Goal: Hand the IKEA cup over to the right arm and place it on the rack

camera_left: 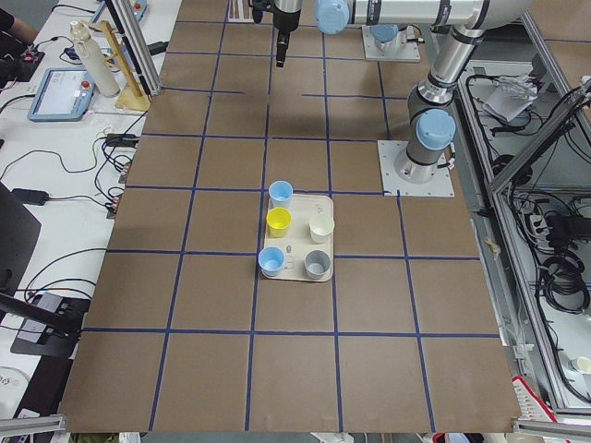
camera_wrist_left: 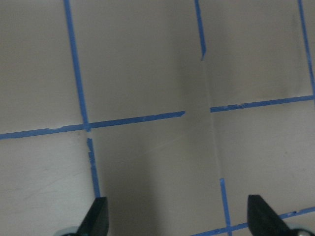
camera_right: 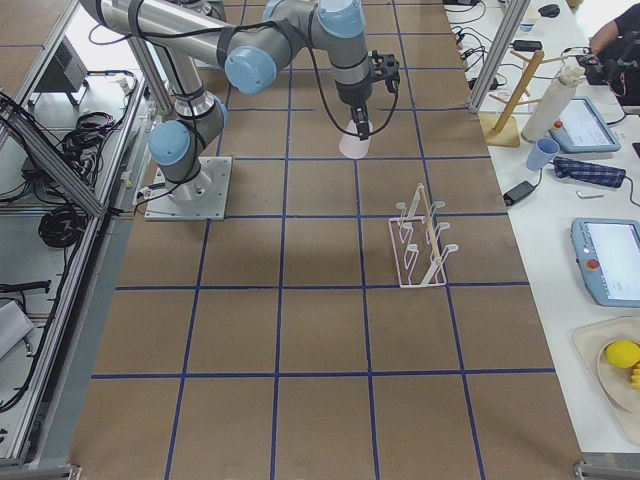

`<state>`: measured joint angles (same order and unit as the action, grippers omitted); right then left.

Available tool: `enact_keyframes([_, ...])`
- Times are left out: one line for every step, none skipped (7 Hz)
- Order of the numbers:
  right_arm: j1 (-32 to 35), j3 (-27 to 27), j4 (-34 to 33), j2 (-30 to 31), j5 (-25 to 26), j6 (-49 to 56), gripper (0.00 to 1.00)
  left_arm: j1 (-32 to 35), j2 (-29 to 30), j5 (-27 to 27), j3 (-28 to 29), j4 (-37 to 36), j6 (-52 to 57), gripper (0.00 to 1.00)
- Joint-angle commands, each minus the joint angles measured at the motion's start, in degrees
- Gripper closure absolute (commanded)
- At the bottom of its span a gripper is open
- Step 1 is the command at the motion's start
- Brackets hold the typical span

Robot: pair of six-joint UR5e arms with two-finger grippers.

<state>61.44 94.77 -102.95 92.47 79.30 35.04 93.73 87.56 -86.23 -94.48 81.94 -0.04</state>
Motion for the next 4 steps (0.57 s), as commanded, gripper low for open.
enact_keyframes([0.00, -0.11, -7.68, -5.78, 1.82, 4.32, 0.88, -1.18, -1.41, -1.92, 1.94, 4.46, -1.28, 0.00])
enact_keyframes([0.00, -0.29, -9.70, -7.98, 1.74, 4.95, 0.88, -1.88, -2.21, -2.79, 1.50, 7.06, -1.11, 0.00])
enact_keyframes([-0.09, -0.73, -10.86, -9.92, 1.74, 5.04, 0.88, -2.50, -2.56, -5.41, 1.41, 9.44, -0.15, 0.00])
enact_keyframes([-0.09, -0.64, -11.48, -10.20, 1.65, 5.13, 0.88, -3.81, -1.70, -5.44, 2.27, 9.38, -0.14, 0.00])
